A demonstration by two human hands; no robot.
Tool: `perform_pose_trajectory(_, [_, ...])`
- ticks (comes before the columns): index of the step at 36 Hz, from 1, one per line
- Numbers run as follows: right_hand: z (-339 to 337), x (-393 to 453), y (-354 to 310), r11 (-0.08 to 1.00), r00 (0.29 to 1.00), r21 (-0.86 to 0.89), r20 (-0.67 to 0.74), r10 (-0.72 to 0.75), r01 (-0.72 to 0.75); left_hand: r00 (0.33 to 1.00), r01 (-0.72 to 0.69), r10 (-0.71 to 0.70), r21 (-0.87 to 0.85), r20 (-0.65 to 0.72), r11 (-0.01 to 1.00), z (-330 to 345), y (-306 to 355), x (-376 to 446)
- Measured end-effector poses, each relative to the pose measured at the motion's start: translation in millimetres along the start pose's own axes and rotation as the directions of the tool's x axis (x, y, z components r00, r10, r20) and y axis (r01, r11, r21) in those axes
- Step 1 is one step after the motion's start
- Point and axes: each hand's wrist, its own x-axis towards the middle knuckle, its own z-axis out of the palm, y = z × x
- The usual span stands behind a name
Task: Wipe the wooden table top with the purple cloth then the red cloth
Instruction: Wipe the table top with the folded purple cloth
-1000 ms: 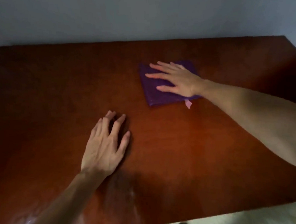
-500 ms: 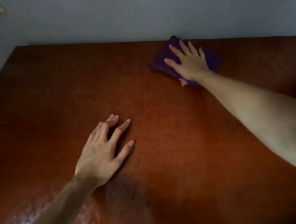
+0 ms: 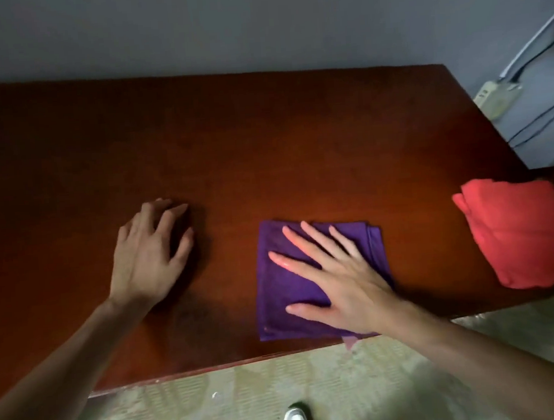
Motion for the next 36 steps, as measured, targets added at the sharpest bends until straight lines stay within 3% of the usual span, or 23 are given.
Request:
perform_pose_trajectory(5, [-18.5, 37.6, 66.0, 0.958, 0.952, 0.022, 0.111, -0.285, 0.284, 0.998, -0.004, -0.004, -0.142, -0.056, 0.990, 27.8, 57.6, 7.5])
perform_pose_trajectory(9, [-25.6, 80.9, 118.0, 0.943, 0.941, -0.001, 0.075, -0.330, 0.331, 0.999, -0.025, 0.016, -0.190, -0.049, 0.981, 42.8, 85.4, 24.6])
perform_pose_trajectory(15, [-38.6, 161.9, 208.1, 0.991, 0.991, -0.009, 0.021, -0.133, 0.133, 0.997, -0.068, 0.071, -0.122, 0.018, 0.990, 51.2, 99.5, 48.4])
perform_pose_trajectory(23, [-55.8, 247.4, 306.5, 0.998, 0.999, 0.034, -0.005, 0.054, -0.054, 0.979, -0.143, 0.143, -0.008, 0.147, 0.990, 50.1, 99.3, 50.7])
perform_pose_trajectory(30, [-57.1, 253.0, 306.1, 0.931, 0.932, 0.120, -0.073, 0.354, -0.345, 0.980, -0.132, 0.130, 0.001, 0.150, 0.991, 49.2, 100.1, 50.3])
perform_pose_trajectory(36, [-41.8, 188.8, 264.5, 0.861, 0.858, 0.146, -0.101, 0.503, -0.487, 0.983, -0.119, 0.123, -0.036, 0.137, 0.992, 46.3, 102.6, 48.9])
